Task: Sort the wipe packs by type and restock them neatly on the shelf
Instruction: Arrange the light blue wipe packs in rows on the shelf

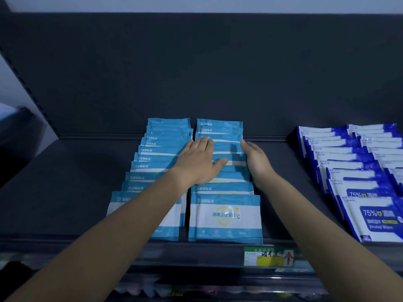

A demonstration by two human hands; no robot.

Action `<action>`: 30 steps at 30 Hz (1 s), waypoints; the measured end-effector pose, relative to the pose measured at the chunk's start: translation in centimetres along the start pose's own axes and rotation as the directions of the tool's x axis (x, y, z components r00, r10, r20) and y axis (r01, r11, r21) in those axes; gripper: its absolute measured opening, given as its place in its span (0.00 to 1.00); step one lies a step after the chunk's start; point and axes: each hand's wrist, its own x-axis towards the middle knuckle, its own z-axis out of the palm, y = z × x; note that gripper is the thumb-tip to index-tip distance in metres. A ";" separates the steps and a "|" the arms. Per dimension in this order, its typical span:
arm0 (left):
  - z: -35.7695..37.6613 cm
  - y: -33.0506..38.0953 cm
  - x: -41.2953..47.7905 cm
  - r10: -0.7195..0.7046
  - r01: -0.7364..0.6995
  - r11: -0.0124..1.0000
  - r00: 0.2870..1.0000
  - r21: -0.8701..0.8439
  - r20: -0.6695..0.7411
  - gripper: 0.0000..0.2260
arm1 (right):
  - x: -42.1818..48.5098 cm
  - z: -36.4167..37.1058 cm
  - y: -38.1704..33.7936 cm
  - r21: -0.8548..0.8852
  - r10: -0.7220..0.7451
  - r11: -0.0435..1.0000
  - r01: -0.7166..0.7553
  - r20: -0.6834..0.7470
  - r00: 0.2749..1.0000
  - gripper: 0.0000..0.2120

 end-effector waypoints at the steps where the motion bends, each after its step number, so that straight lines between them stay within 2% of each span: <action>1: -0.2 -0.1 0.5 0.002 -0.002 1.000 1.000 0.007 -0.012 0.36 | 1.0 -0.5 0.0 0.024 0.022 0.999 -0.021 -0.005 1.000 0.36; 2: -0.4 -0.2 1.1 -0.003 0.003 1.000 1.000 0.012 -0.014 0.36 | 2.3 -0.9 0.1 0.038 0.018 0.999 -0.018 -0.011 1.000 0.40; 3: -0.6 -0.2 1.7 -0.011 0.011 1.000 1.000 0.013 -0.005 0.37 | 3.0 -0.9 -0.1 0.050 0.023 0.998 -0.023 -0.005 1.000 0.37; 6: -0.6 -0.1 3.0 -0.036 0.035 0.999 0.998 0.017 0.047 0.41 | 3.3 0.4 -1.7 0.013 0.034 0.999 -0.034 -0.007 0.999 0.15; 8: -0.3 -0.1 3.3 -0.047 0.046 0.999 0.997 0.024 0.059 0.42 | 3.9 0.6 -1.8 -0.078 0.000 0.997 -0.002 -0.028 1.000 0.10; 12: -0.3 -0.2 3.4 -0.056 0.055 0.998 0.998 0.029 0.041 0.43 | 4.5 1.0 -1.8 -0.145 -0.018 0.989 0.015 -0.023 1.000 0.16; 16: -0.4 -0.2 3.6 -0.053 0.051 0.998 0.997 0.035 0.050 0.43 | 5.8 1.1 -1.9 -0.095 -0.021 0.995 0.019 -0.024 0.999 0.14; 20: -0.4 -0.3 3.5 -0.040 0.039 0.999 0.998 0.038 0.042 0.42 | 7.6 1.3 -2.8 -0.218 0.002 0.976 -0.019 -0.076 0.997 0.11; 23: -0.4 -0.2 3.3 -0.053 0.055 0.995 0.998 0.085 -0.026 0.43 | 8.7 1.5 -3.7 -0.370 -0.114 0.928 0.049 -0.157 0.981 0.06; 25: -0.4 -0.4 3.2 -0.067 0.074 0.993 0.995 0.097 -0.076 0.43 | 9.0 1.5 -3.5 -0.409 -0.207 0.904 0.126 -0.160 0.965 0.06; 27: -0.4 -0.7 3.1 -0.062 0.066 0.996 0.997 0.068 -0.048 0.42 | 9.0 1.4 -2.7 -0.371 -0.259 0.909 0.190 -0.143 0.955 0.06; 30: -0.5 -1.3 2.7 -0.034 0.035 0.998 0.999 0.044 -0.022 0.40 | 8.4 1.2 -1.6 -0.197 -0.283 0.948 0.251 -0.156 0.946 0.03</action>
